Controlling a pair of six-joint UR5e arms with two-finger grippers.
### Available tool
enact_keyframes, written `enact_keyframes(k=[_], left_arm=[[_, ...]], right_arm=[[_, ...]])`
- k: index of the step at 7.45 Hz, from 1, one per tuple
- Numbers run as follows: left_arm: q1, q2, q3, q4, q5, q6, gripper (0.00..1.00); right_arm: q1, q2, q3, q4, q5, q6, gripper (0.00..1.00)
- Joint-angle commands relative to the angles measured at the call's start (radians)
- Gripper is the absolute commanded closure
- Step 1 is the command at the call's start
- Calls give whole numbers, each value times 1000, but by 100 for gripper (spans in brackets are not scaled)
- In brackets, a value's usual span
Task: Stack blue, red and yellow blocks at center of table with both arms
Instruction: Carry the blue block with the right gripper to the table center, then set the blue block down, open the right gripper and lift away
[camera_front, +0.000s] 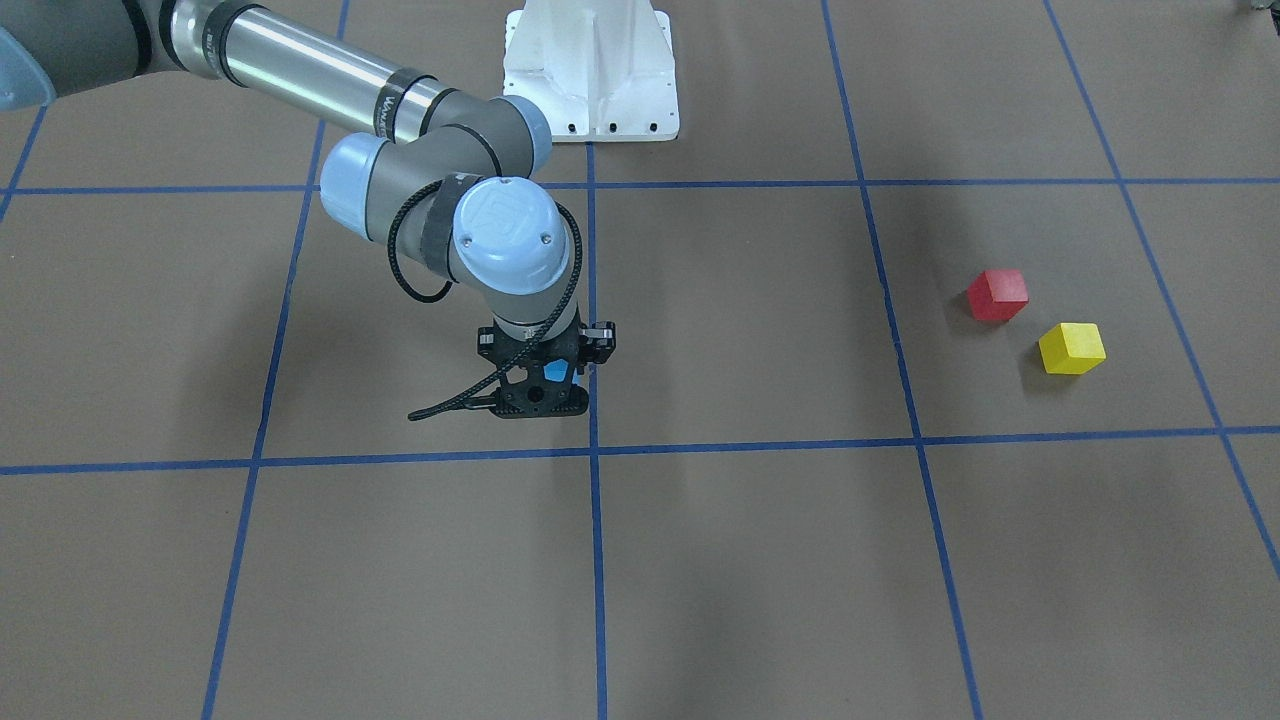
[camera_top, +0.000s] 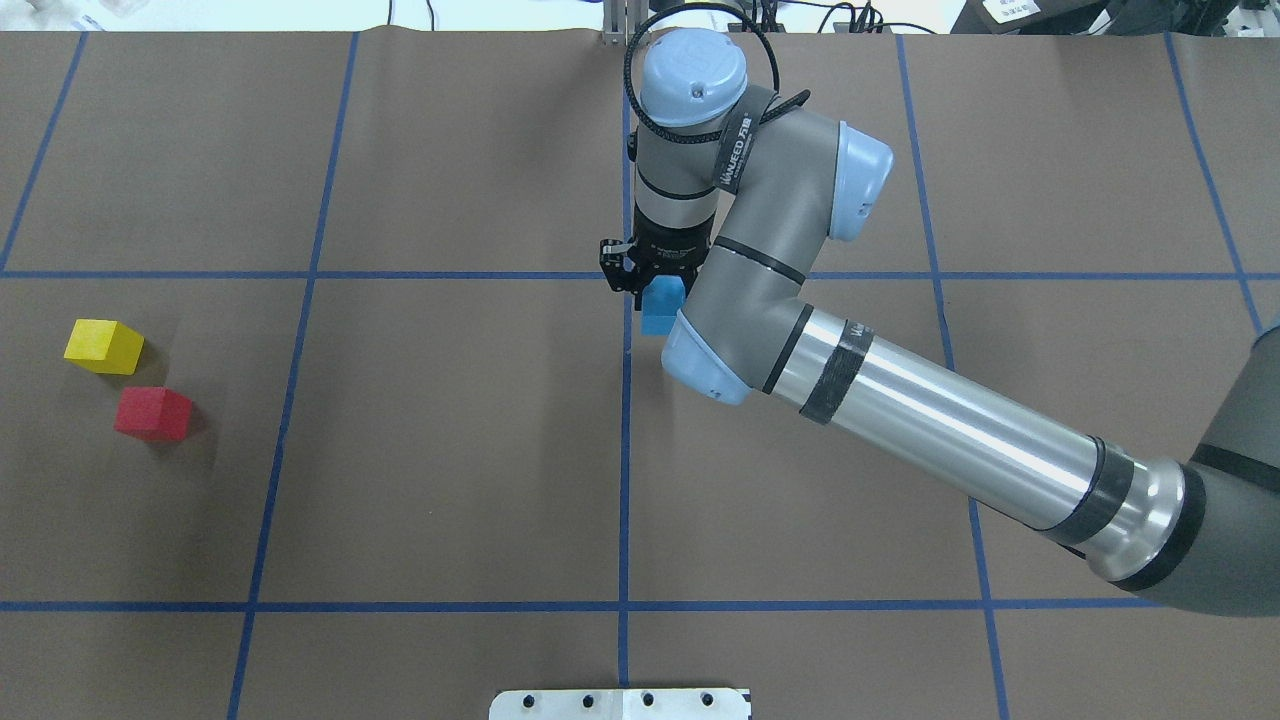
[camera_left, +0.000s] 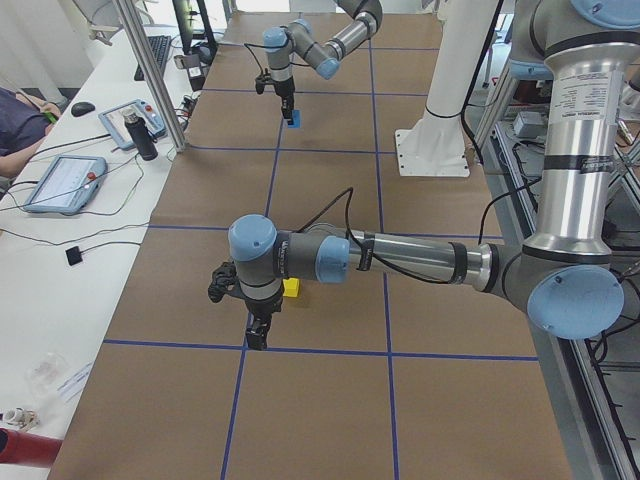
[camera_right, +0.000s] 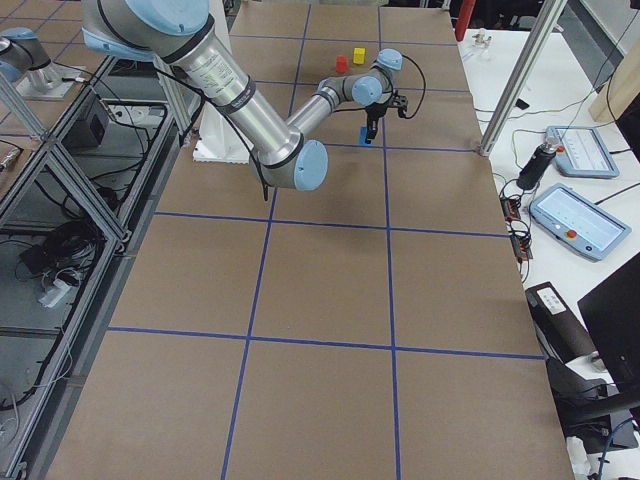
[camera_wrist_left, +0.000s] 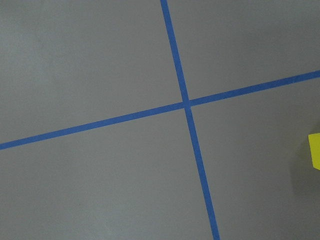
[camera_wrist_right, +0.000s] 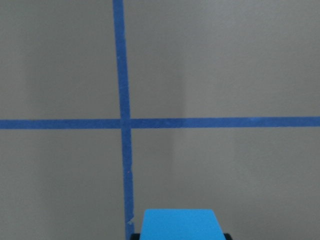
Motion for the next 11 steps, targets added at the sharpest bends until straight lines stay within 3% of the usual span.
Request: enact_keyframes(k=[1, 4, 5, 6, 7, 11], left_arm=[[3, -4, -1, -2, 0, -1, 0], [3, -7, 1, -3, 0, -1, 0], [3, -9, 2, -3, 0, -1, 0], [3, -7, 2, -3, 0, -1, 0], [3, -7, 2, 3, 2, -1, 0], [3, -18, -5, 1, 8, -1, 0]], right_arm=[[-31, 28, -74, 73, -21, 61, 100], [-58, 29, -79, 77, -49, 66, 100], [-60, 28, -80, 80, -49, 67, 93], [-62, 26, -80, 82, -50, 67, 11], [-63, 26, -79, 102, -50, 123, 1], [-48, 25, -56, 126, -50, 146, 0]])
